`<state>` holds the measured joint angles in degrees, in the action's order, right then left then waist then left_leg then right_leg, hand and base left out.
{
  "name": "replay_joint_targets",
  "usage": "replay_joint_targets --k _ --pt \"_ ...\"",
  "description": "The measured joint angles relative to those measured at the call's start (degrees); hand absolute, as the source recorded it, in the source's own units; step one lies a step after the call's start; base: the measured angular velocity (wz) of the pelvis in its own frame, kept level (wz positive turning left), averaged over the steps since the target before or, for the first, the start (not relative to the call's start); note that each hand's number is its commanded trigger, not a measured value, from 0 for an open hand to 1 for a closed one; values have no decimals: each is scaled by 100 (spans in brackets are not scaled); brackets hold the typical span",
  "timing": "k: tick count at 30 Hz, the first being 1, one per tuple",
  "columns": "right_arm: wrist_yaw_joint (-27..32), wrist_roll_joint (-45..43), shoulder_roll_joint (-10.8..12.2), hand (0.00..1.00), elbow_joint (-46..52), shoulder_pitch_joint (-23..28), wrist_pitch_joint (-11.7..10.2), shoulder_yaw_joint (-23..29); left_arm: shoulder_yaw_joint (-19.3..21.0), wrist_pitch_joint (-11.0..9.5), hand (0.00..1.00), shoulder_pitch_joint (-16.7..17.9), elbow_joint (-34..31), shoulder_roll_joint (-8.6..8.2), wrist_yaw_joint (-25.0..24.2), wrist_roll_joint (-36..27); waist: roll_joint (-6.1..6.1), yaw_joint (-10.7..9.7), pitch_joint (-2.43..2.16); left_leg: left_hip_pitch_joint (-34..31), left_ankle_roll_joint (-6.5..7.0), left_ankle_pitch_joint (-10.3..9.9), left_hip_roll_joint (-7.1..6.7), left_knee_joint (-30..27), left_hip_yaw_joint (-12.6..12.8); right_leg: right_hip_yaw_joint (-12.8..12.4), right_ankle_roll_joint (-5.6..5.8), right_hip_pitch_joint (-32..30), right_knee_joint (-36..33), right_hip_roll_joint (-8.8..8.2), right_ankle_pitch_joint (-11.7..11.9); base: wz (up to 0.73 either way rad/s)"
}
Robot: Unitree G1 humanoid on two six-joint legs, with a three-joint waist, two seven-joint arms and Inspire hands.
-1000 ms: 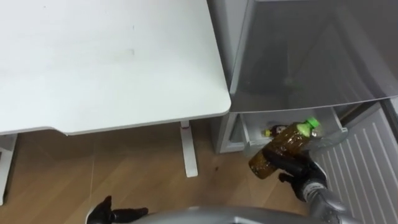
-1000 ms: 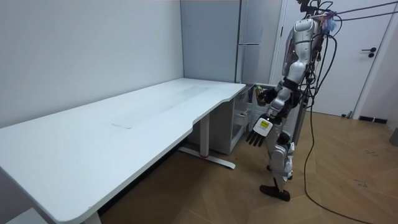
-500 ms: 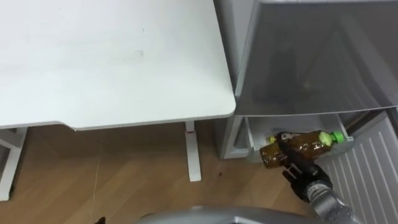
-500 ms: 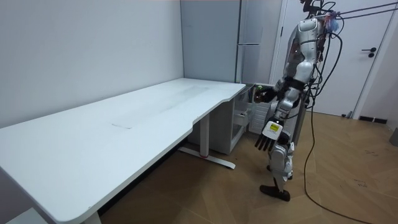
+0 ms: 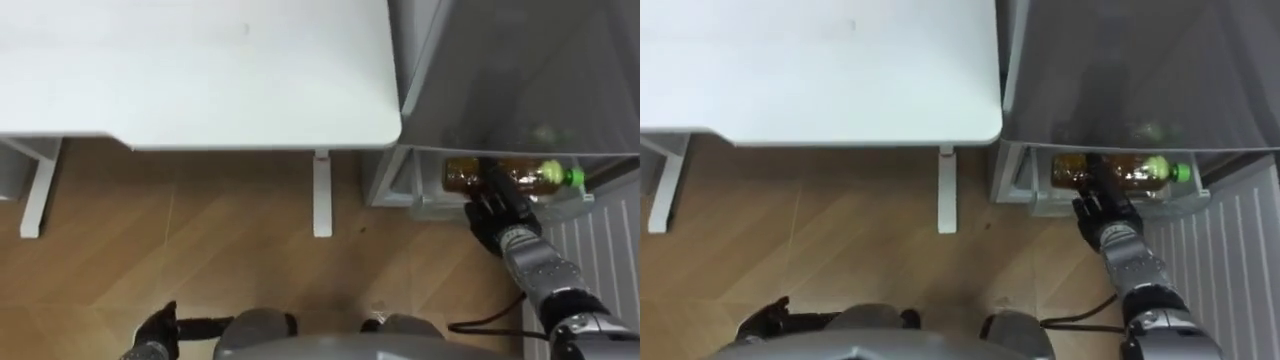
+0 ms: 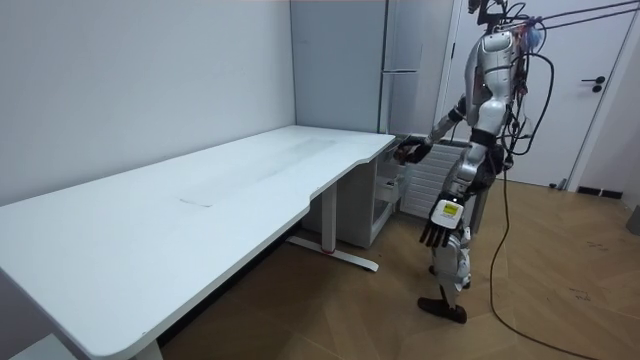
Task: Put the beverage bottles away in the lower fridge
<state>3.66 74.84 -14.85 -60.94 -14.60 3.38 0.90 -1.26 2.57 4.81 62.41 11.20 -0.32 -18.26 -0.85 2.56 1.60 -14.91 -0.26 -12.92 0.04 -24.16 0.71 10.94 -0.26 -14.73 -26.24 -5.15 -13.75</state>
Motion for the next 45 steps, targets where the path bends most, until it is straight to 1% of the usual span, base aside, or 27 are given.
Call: replay_joint_targets --k 2,3,5,6,8,10,11,12,14,15,20,23,25,27,32,33,34,35,36,37,40,45 --pt "-11 143 -68 100 -156 -166 1 -4 -159 4 0 -150 -7 59 6 -17 15 79 9 -268 7 4 2 -155 2 -12 -15 -251 -122 -12 -14 0" --pt "-9 243 -106 100 -255 -277 9 -6 -306 3 0 -236 -12 103 5 -17 6 100 16 -441 17 13 -10 -198 15 -9 -36 -450 -268 -54 -45 3" --pt "-9 325 -163 100 -445 -542 14 -3 -411 -6 0 -346 -14 110 4 -17 -24 106 36 -733 21 45 -39 -303 32 -18 -48 -803 -484 -117 -94 3" --pt "-8 376 -191 100 -485 -672 27 37 -425 -13 0 -402 -14 115 6 -15 -62 105 59 -907 20 94 -58 -325 44 -11 -53 -1014 -588 -164 -97 5" --pt "-8 491 -266 100 -489 -786 29 39 -436 -22 0 -429 -33 154 16 -12 -110 124 85 -1150 16 160 -69 -359 55 -19 -97 -1278 -696 -189 -70 6" --pt "-8 821 -406 100 -559 -896 28 41 -443 -36 0 -473 2 233 26 -17 -184 269 116 -1421 0 185 -61 -471 69 -52 -150 -1592 -837 -193 -44 -3" --pt "-3 874 -433 100 -580 -925 25 48 -443 -35 0 -482 17 246 39 -17 -216 303 128 -1464 -5 189 -67 -497 77 -80 -156 -1654 -875 -192 -40 -6" --pt "-4 897 -472 100 -579 -959 25 48 -449 -34 0 -477 33 264 93 -17 -251 334 134 -1575 -8 191 -67 -568 82 -107 -160 -1773 -936 -191 -39 0" --pt "-4 900 -509 100 -580 -1057 26 65 -455 -34 0 -477 47 284 122 -32 -270 335 138 -1769 -10 190 -45 -687 80 -114 -174 -1931 -996 -182 -37 2" --pt "-6 908 -515 100 -579 -1142 25 78 -455 -34 0 -486 53 292 138 -34 -292 337 148 -1886 -11 187 -46 -762 86 -134 -178 -2046 -1070 -186 -40 0" --pt "-3 911 -550 100 -578 -1478 25 99 -542 -78 0 -566 62 305 236 -32 -318 342 143 -2308 7 174 -69 -985 78 -154 -179 -2454 -1302 -221 -52 4" --pt "2 905 -696 100 -578 -1513 34 96 -646 -116 0 -554 45 357 318 -33 -329 308 141 -2550 36 93 -97 -1209 78 -146 -155 -2672 -1558 -280 -166 9" --pt "88 896 -857 100 -578 -1645 46 95 -709 -75 0 -553 39 404 419 -28 -339 294 139 -2807 45 47 -80 -1432 80 -162 -166 -2895 -1706 -280 -171 0" --pt "172 850 -943 100 -578 -1720 47 34 -757 -6 0 -549 41 406 496 -28 -349 291 136 -2932 53 -4 -77 -1593 85 -206 -166 -3014 -1842 -279 -177 -4" --pt "223 873 -999 100 -559 -1891 100 32 -857 -1 0 -548 9 410 637 -28 -354 258 138 -3234 74 -105 -58 -1948 97 -250 -149 -3275 -2104 -277 -237 -3" --pt "296 874 -1013 100 -559 -1960 110 32 -910 1 0 -550 -6 433 646 -32 -362 249 142 -3299 74 -114 -63 -1991 104 -261 -142 -3351 -2156 -288 -240 0" --pt "350 883 -1016 84 -559 -2011 110 32 -963 2 0 -550 -12 452 647 -32 -362 247 141 -3360 65 -121 -56 -2041 104 -259 -138 -3401 -2181 -286 -238 0" --pt "372 914 -1016 15 -559 -2030 110 32 -985 4 0 -550 -16 464 647 -31 -362 247 141 -3383 63 -123 -51 -2061 104 -257 -135 -3421 -2193 -284 -236 0" --pt "393 923 -1018 0 -559 -2042 110 33 -1044 21 0 -543 -14 494 643 -28 -367 249 143 -3413 59 -125 -57 -2080 103 -250 -123 -3449 -2225 -294 -244 5" --pt "398 924 -1029 0 -559 -2049 110 33 -1049 40 0 -525 -18 513 643 -28 -375 248 142 -3441 54 -128 -72 -2103 100 -231 -92 -3480 -2271 -319 -279 7" --pt "487 936 -1053 0 -559 -2102 109 33 -1077 95 0 -515 -37 558 645 -28 -395 253 143 -3524 50 -127 -87 -2153 97 -205 -112 -3567 -2367 -372 -312 8" --pt "508 1061 -1054 0 -542 -2171 104 33 -1149 103 0 -515 -53 575 645 -25 -401 278 145 -3597 31 -116 -76 -2159 57 -139 -143 -3614 -2366 -375 -319 4"
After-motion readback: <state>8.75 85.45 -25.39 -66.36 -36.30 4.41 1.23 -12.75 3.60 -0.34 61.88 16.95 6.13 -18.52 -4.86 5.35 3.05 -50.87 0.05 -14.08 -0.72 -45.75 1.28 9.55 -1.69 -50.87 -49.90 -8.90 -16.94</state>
